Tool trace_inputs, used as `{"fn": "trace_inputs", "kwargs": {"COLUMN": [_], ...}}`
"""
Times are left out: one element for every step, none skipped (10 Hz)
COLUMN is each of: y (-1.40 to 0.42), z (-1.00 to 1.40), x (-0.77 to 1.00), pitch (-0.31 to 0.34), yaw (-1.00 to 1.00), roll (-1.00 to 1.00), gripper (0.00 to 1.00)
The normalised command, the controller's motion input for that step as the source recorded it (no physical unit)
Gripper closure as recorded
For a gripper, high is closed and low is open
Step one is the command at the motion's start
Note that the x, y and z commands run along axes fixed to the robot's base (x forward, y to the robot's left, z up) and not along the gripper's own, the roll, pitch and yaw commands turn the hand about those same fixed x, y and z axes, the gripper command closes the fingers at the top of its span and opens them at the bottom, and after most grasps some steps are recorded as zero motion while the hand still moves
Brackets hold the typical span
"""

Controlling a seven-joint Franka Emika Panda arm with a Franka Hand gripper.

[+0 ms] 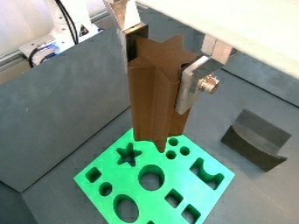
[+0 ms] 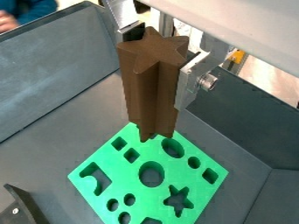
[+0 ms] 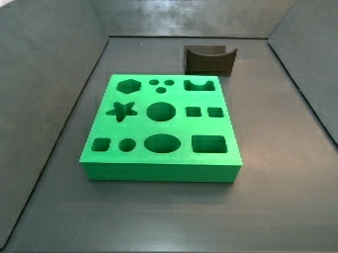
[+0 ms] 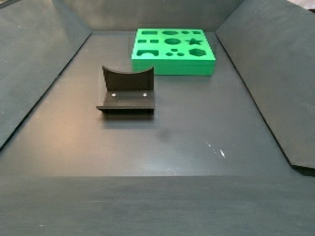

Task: Insert the star object.

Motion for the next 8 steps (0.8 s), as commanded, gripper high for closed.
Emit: {"fn": "trace_inputs", "kwargs": {"y": [0.0, 0.0, 0.0, 0.0, 0.07, 0.09, 0.13, 0.13], "z": [0.0, -0.07, -0.84, -0.77, -0.68, -0.68, -0.68, -0.66], "x": [0.01, 0.0, 0.1, -0.11, -0.15, -0.23, -0.32, -0.28], "pitch": [0.02, -0.007, -0.154, -0.16, -0.167, -0.16, -0.151, -0.171], "yaw": [0.0, 0.0, 0.33, 0.36, 0.59, 0.69, 0.78, 0.8], "roll": [0.0, 0.0, 0.1, 0.21, 0.24, 0.24, 0.24, 0.24], "gripper": [1.0, 1.0, 1.0, 1.0, 1.0, 1.0, 1.0, 1.0]}}
